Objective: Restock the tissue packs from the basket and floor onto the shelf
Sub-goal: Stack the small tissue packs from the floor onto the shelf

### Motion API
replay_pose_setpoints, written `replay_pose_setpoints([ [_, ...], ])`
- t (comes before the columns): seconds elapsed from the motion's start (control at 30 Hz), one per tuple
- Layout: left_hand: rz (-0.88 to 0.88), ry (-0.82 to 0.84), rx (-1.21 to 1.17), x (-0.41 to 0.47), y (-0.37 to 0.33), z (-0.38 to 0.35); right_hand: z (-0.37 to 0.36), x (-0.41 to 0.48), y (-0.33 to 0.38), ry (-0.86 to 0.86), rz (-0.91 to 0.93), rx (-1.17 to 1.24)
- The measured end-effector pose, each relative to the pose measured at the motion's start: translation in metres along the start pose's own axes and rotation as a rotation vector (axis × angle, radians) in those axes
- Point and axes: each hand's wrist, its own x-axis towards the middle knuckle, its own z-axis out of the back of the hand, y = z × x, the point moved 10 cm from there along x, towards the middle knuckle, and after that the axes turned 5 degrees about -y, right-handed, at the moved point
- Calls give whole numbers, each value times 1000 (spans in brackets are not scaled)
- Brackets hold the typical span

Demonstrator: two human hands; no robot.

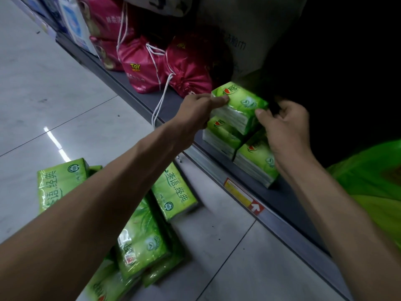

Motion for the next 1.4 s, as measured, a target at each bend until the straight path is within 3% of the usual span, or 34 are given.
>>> replay_pose_setpoints([
  [0.37,-11,-35,94,-5,23,0,-12,-7,-29,36,-42,-51],
  [1.4,2,-95,-9,-24,32,9,-22,-3,-43,78,-44,-49],
])
